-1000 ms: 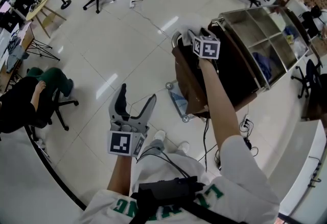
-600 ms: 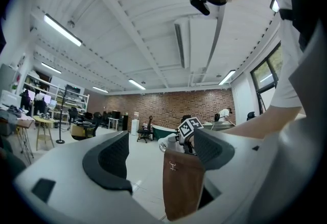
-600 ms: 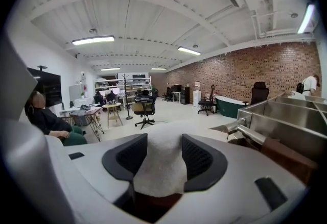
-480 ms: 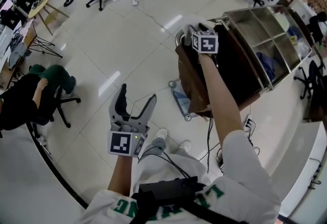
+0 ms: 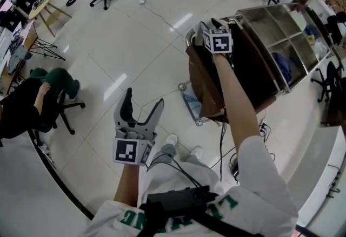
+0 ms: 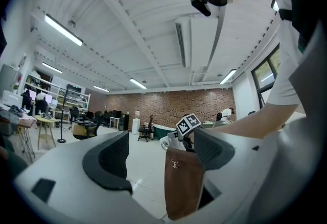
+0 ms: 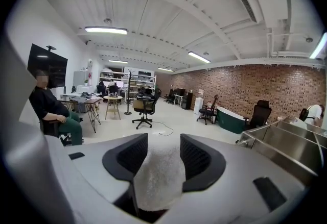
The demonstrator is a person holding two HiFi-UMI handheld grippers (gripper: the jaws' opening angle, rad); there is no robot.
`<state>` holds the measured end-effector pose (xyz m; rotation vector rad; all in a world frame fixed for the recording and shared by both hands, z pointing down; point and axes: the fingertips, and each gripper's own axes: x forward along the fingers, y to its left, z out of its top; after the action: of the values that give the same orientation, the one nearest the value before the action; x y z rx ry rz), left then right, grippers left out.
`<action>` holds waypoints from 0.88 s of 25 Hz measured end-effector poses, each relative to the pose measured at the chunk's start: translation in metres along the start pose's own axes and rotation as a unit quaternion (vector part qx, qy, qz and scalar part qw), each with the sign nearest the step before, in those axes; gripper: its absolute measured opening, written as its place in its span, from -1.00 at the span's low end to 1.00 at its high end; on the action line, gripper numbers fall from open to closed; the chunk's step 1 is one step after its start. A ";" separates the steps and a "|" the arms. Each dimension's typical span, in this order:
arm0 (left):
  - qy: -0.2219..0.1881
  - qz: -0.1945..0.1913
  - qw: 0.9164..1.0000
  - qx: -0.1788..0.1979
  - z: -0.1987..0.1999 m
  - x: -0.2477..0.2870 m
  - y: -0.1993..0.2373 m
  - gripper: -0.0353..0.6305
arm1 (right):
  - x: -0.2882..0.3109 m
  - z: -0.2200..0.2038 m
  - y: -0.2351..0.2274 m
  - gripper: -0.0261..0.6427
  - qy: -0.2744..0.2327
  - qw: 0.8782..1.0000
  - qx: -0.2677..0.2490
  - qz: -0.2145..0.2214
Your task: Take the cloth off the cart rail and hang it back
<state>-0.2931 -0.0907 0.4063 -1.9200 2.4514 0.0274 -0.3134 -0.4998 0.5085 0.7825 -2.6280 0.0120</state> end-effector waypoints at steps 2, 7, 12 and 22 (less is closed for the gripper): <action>0.002 -0.005 1.000 -0.003 0.001 0.003 -0.002 0.28 | -0.005 0.005 -0.001 -0.28 -0.012 1.000 0.001 0.007; 0.002 -0.020 1.000 -0.006 0.003 0.008 -0.013 0.28 | -0.027 0.009 -0.006 -0.26 -0.039 0.998 0.031 0.022; -0.010 -0.042 0.999 0.003 0.011 0.021 -0.027 0.28 | -0.129 0.065 -0.001 -0.17 -0.186 0.979 0.073 0.043; -0.044 -0.125 0.991 0.014 0.028 0.061 -0.086 0.28 | -0.377 0.050 -0.010 0.28 -0.326 0.942 0.028 -0.076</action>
<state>-0.2240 -0.1693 0.3764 -2.1494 2.1285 0.0693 -0.0383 -0.3172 0.3204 1.1695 -3.1787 -0.2586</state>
